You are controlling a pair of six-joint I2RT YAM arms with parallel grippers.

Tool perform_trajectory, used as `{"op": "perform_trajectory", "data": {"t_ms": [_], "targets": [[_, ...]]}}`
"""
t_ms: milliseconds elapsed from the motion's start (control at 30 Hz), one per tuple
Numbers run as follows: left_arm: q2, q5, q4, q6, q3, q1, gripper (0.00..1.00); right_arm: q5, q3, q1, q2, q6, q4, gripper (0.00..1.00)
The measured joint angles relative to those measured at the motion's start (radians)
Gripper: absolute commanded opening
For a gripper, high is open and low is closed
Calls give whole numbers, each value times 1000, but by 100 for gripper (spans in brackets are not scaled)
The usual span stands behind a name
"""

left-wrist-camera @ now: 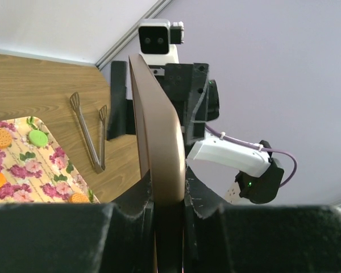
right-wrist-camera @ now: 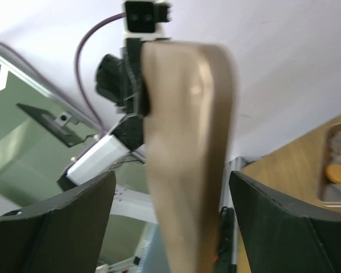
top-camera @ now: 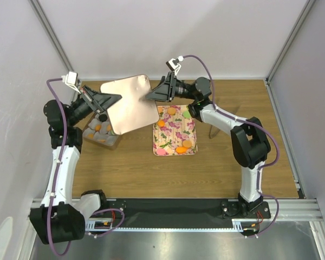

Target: Pack the cookies

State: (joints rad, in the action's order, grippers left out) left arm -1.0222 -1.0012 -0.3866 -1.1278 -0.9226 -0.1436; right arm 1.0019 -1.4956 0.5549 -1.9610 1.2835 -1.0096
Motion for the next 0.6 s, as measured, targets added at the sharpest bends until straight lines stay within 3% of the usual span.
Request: {"op": "perform_trajectory", "data": {"t_ms": [133, 267, 400, 600], "targets": [[-29, -6, -50, -36, 3, -13, 0, -3, -11, 31, -11, 95, -89, 75], [-50, -21, -117, -87, 7, -17, 0, -13, -20, 48, -11, 124, -96, 58], [-63, -31, -171, -123, 7, -21, 1, -24, -23, 51, -14, 140, -94, 49], [-71, -36, -195, -141, 7, -26, 14, -47, -35, 52, -18, 143, -51, 26]]}}
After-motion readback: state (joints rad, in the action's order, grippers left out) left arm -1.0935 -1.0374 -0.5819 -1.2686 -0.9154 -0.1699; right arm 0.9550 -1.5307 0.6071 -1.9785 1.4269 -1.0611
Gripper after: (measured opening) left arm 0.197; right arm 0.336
